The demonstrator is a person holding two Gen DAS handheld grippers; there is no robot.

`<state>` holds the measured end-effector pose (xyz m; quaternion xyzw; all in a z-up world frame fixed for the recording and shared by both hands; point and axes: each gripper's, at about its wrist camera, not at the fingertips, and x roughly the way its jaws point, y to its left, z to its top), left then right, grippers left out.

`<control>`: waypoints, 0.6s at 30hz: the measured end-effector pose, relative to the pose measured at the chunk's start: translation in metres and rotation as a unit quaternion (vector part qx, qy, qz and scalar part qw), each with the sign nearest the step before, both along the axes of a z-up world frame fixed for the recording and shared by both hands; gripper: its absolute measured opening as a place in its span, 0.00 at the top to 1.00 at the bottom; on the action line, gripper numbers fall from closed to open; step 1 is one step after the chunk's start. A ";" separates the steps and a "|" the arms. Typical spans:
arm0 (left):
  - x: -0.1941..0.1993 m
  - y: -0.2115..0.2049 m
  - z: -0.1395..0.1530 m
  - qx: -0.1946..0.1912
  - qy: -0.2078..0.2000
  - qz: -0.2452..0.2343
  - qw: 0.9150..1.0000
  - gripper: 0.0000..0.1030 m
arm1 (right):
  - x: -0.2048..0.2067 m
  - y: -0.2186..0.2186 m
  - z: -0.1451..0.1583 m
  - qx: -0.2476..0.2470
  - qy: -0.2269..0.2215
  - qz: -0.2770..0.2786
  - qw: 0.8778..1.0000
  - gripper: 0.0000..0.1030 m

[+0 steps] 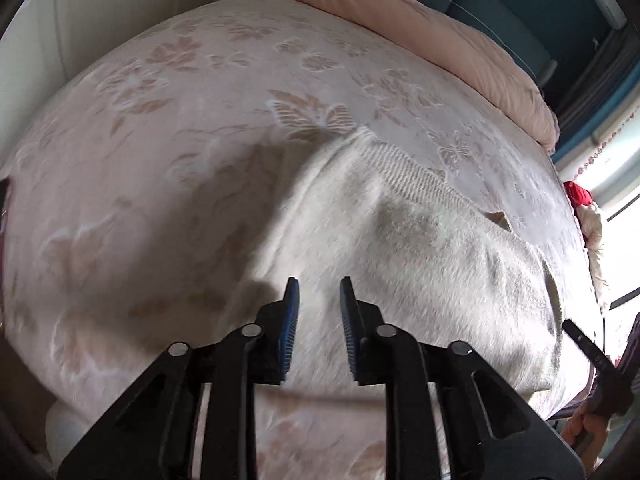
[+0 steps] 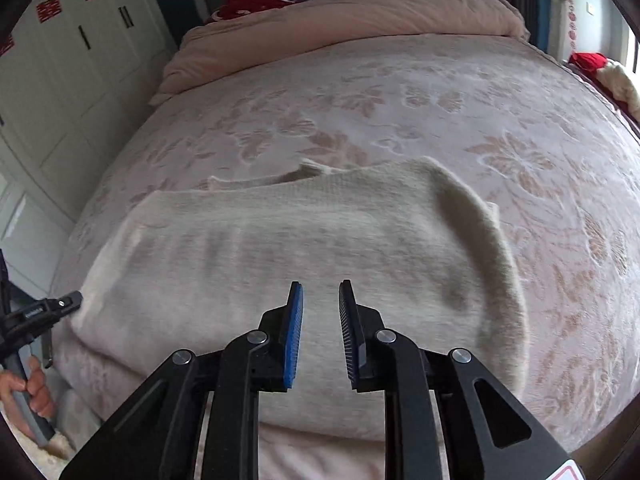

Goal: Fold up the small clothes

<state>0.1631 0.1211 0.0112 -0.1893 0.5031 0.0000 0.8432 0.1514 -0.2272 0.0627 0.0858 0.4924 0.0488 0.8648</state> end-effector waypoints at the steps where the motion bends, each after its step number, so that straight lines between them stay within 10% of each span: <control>1: -0.007 0.002 -0.001 0.012 0.003 0.005 1.000 0.77 | 0.005 0.018 0.002 0.005 -0.002 0.017 1.000 0.83; 8: -0.026 -0.006 -0.017 0.046 0.015 -0.006 0.999 0.64 | 0.042 0.107 -0.003 -0.017 -0.006 0.071 0.997 0.83; 18: -0.024 -0.016 -0.022 0.043 0.002 -0.020 0.999 0.47 | 0.081 0.114 -0.052 -0.043 0.043 0.037 0.997 0.83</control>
